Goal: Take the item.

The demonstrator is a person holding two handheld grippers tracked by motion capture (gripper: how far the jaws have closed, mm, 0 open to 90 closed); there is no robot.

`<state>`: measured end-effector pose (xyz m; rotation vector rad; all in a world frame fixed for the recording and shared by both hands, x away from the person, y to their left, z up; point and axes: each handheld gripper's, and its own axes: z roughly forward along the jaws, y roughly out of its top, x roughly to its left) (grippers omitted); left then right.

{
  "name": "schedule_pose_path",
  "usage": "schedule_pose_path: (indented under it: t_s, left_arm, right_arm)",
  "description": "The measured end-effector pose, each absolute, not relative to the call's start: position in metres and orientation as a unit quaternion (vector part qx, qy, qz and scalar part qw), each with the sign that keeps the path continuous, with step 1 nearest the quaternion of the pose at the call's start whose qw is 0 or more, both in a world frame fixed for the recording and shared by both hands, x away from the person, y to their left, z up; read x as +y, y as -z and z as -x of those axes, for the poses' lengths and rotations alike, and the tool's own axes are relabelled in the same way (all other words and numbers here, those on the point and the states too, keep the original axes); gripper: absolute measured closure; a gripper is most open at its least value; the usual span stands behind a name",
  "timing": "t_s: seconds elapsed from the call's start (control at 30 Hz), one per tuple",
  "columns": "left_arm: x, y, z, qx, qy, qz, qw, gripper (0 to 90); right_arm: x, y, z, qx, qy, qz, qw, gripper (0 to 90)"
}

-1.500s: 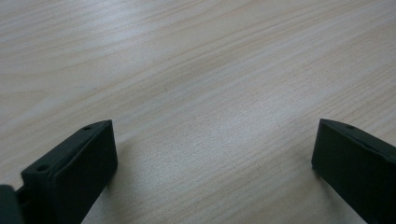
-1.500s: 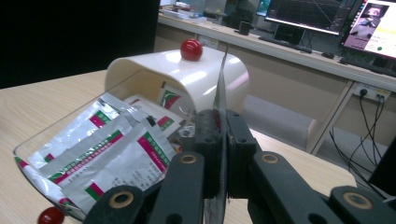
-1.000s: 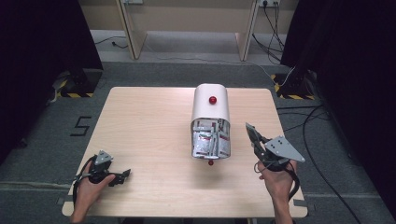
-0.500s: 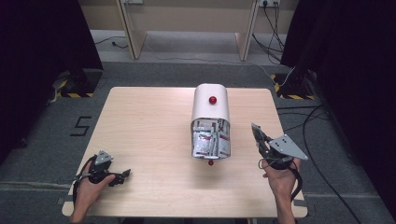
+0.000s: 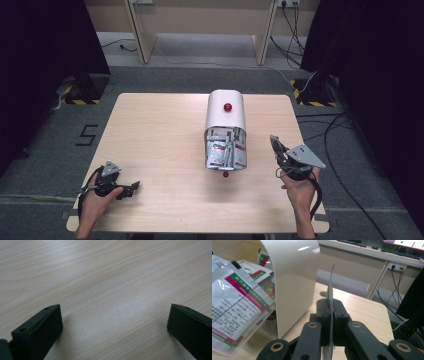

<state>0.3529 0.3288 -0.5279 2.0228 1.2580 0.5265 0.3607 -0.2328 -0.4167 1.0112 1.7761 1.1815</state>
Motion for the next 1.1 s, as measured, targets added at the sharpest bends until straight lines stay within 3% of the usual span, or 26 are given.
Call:
schedule_pose_path:
  t_s: [1.1]
  left_arm:
    - [0.329, 0.528, -0.354, 0.483, -0.202, -0.779, 0.344, 0.0]
  right_arm:
    - [-0.232, 0.465, -0.389, 0.729, -0.428, -0.428, 0.321, 86.0]
